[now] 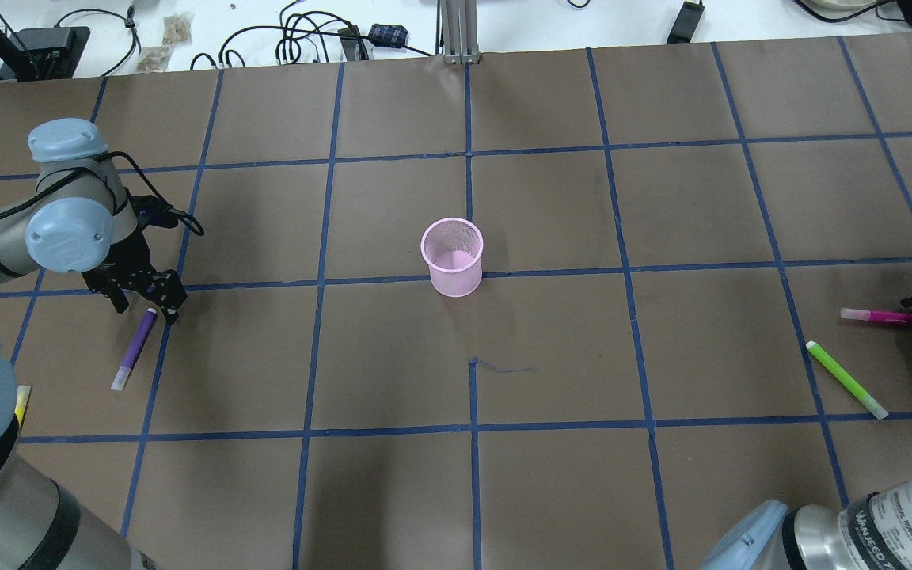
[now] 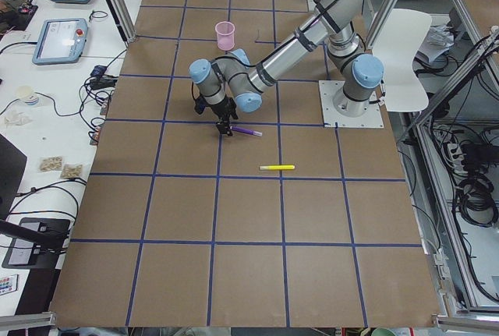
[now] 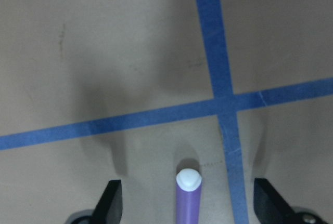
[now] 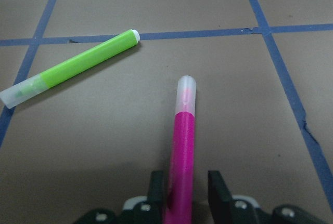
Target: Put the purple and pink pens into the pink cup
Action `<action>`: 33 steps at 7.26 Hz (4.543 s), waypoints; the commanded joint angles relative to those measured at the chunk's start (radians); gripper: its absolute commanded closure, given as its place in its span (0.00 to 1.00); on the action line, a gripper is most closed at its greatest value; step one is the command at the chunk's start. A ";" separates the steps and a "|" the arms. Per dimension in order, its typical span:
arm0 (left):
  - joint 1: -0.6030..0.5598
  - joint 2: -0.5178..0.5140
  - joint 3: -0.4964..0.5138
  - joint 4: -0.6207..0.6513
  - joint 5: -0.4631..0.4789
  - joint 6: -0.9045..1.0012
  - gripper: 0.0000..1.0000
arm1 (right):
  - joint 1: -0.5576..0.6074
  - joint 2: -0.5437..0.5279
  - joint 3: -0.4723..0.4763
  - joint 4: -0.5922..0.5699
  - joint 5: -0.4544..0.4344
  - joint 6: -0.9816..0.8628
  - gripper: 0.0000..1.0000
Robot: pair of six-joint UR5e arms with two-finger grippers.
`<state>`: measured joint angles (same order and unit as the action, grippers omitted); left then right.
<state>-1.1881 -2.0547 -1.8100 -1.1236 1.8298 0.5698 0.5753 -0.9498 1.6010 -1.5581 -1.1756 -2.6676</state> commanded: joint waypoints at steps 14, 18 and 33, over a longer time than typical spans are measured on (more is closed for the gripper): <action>-0.001 0.001 0.000 -0.001 -0.003 0.010 1.00 | 0.000 -0.001 0.000 0.003 -0.013 -0.005 0.93; -0.005 0.025 0.015 -0.004 0.005 0.004 1.00 | 0.000 -0.001 0.001 0.003 -0.013 0.000 0.92; -0.016 0.123 0.029 -0.024 -0.209 0.008 1.00 | 0.977 -0.486 -0.013 -0.090 -0.221 1.747 0.93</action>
<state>-1.2039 -1.9576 -1.7869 -1.1378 1.6987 0.5792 1.3932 -1.4452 1.5865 -1.5732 -1.3363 -1.1926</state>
